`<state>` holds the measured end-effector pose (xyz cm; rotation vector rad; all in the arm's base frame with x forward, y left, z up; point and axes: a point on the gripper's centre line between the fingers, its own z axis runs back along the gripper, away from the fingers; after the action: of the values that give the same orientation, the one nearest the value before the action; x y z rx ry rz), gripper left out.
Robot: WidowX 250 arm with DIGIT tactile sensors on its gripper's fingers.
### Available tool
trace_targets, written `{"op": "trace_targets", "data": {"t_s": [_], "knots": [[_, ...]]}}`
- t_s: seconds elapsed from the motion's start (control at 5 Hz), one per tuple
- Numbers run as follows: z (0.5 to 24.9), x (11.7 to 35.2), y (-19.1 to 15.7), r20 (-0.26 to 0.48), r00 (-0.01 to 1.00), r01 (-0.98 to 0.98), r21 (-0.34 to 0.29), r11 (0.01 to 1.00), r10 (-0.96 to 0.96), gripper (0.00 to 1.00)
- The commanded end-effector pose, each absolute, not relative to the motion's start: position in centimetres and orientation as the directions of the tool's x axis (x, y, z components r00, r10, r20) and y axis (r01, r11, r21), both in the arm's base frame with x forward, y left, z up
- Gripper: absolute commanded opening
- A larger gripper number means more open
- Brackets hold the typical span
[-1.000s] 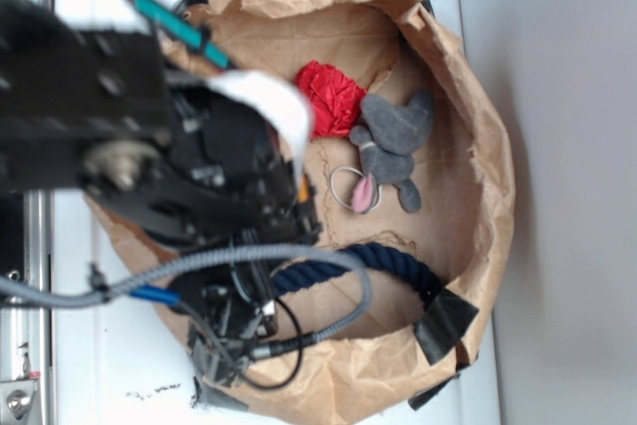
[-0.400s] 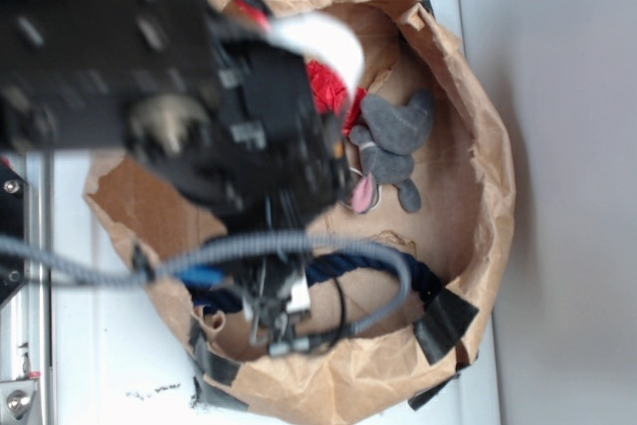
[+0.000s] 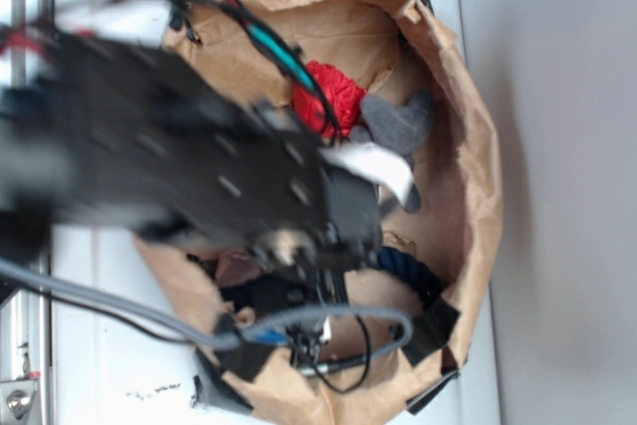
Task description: Grab the blue rope.
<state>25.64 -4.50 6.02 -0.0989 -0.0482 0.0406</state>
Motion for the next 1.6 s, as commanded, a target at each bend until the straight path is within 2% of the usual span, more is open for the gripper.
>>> {"op": "trace_targets", "data": {"t_s": [0.0, 0.2, 0.4, 0.8, 1.0, 1.4], "knots": [[2.5, 26.3, -5.4, 0.045, 0.999, -0.003, -0.038, 0.999, 0.004, 1.0], [1.4, 27.3, -4.3, 0.041, 0.999, 0.002, -0.032, 0.999, -0.001, 1.0], [1.1, 28.0, -3.6, 0.041, 0.999, -0.013, -0.03, 0.999, 0.014, 0.0], [1.2, 28.1, -3.6, 0.069, 0.998, -0.002, -0.02, 1.0, 0.004, 0.0], [2.5, 28.3, -3.1, 0.097, 0.995, 0.005, -0.03, 1.0, -0.002, 0.0], [8.6, 27.3, -2.3, 0.179, 0.984, 0.001, -0.107, 0.994, 0.019, 0.0]]}}
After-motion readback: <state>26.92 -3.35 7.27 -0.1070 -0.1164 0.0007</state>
